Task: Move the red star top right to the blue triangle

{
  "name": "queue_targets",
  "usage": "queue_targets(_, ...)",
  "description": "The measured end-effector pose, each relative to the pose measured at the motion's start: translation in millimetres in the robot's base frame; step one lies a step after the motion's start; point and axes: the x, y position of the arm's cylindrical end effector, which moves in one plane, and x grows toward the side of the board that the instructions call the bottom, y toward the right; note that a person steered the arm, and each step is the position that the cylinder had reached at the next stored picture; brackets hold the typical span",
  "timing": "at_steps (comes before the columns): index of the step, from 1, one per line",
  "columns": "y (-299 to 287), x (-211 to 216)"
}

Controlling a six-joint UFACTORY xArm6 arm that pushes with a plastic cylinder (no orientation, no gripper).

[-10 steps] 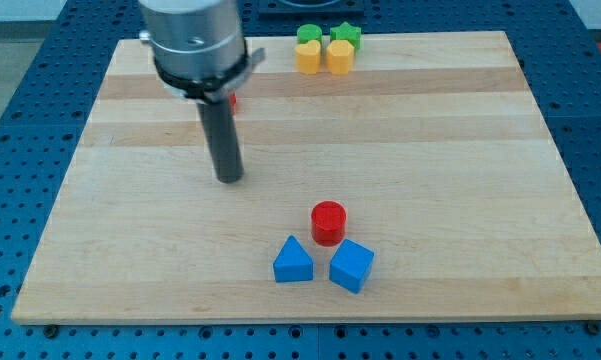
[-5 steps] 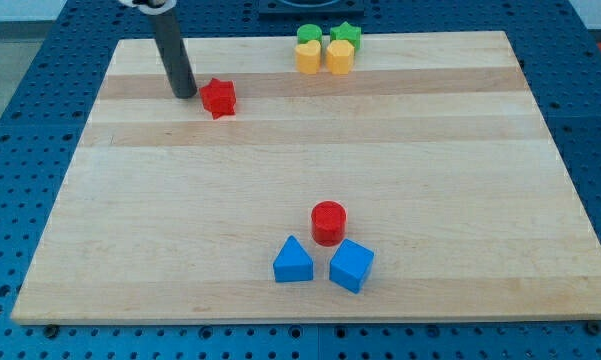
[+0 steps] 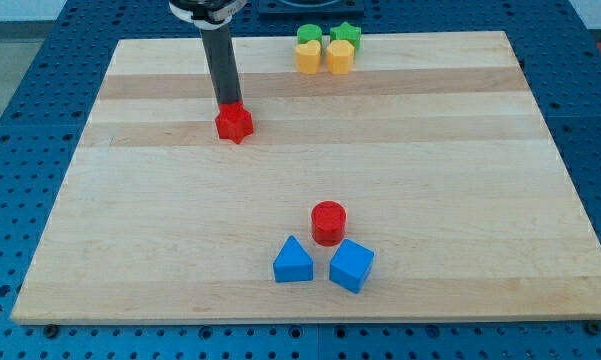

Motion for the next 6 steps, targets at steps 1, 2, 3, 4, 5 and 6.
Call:
queue_targets(1,-4.0,15.5)
queue_targets(2,-16.4,33.4)
queue_targets(3,-14.1,53.3)
queue_targets(4,6.4,65.4)
queue_targets(5,29.8,80.4)
queue_targets(6,47.6,100.9)
